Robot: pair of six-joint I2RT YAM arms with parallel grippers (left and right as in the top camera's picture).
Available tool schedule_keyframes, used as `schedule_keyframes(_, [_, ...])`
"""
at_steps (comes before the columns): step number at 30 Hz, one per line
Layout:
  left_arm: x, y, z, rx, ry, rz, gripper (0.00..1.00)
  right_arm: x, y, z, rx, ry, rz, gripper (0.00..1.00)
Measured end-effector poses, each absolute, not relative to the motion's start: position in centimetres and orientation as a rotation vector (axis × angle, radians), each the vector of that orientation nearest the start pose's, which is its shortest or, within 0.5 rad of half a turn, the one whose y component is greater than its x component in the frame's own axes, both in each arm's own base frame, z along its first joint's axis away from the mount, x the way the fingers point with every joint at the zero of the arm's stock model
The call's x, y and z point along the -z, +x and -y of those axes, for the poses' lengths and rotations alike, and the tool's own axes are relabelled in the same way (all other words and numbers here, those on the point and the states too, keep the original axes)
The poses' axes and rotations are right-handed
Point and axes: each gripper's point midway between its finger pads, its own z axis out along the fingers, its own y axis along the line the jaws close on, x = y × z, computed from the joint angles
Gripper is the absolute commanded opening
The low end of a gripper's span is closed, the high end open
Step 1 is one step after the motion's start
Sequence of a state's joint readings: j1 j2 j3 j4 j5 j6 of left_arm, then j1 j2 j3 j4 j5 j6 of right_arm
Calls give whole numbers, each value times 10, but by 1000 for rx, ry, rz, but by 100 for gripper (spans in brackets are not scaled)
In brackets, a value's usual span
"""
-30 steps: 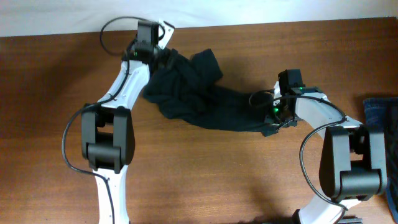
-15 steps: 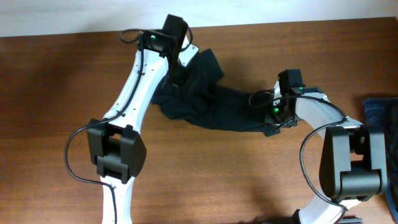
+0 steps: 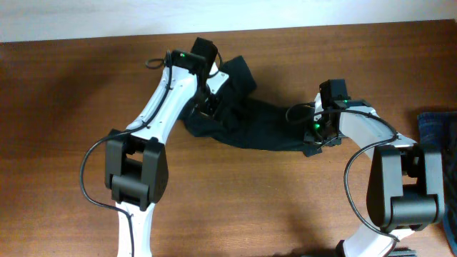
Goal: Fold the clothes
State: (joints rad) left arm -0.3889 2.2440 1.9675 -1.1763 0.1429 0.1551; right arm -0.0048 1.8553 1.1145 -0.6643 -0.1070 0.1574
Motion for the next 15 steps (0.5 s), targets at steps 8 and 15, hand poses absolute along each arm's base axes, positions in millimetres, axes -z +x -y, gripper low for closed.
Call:
schedule_keyframes(8, [-66,429,231,214,900,-2805,97,-4,356,-17,-178,229,-2970,43])
schedule_keyframes(15, [-60,415,249,121,991,-2785,97,-4,356,-17,-178,228,-2970,43])
